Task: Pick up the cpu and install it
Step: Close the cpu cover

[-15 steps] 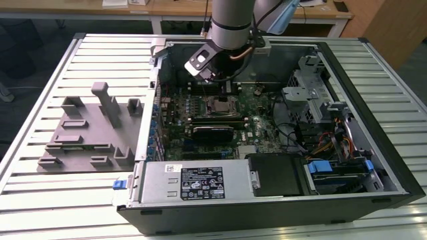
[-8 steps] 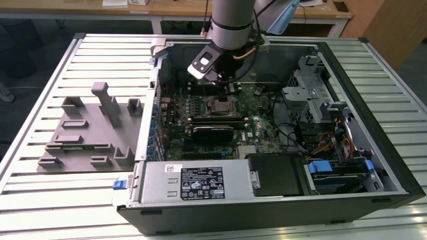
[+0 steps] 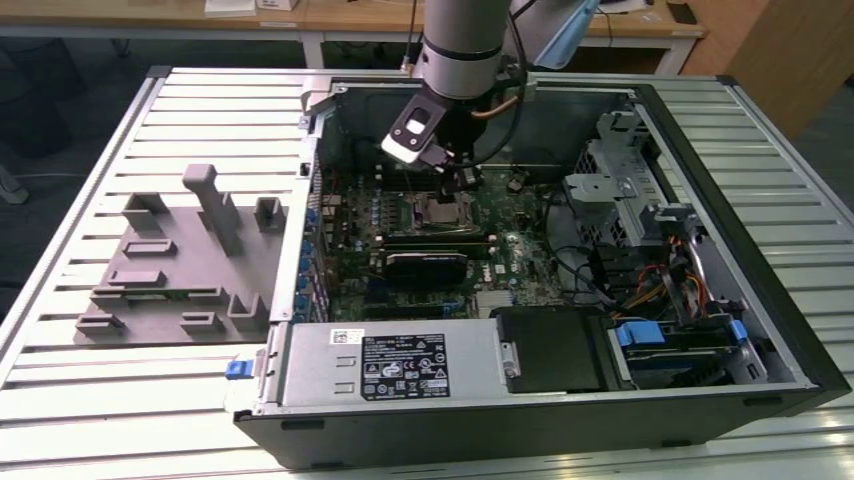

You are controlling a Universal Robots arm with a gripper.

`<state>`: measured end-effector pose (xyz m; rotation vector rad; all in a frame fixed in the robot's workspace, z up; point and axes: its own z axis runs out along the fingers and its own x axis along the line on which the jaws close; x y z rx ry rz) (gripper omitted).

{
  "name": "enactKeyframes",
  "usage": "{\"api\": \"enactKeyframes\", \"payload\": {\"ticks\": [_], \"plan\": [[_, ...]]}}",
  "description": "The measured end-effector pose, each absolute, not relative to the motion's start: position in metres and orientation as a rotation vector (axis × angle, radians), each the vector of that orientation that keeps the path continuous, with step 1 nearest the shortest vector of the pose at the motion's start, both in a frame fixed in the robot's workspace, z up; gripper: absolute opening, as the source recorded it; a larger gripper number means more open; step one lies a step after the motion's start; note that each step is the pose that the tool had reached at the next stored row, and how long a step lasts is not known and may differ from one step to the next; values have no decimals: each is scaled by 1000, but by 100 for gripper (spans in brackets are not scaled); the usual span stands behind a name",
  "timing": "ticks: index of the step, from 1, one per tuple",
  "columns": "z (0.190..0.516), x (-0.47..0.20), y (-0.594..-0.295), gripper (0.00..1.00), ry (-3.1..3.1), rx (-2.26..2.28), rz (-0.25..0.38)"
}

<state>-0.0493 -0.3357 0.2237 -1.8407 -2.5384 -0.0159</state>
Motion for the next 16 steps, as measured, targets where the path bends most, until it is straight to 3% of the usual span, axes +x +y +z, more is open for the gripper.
{"api": "enactKeyframes", "payload": {"ticks": [16], "plan": [[224,-49,-336,11,-2782,-1443,-14]]}}
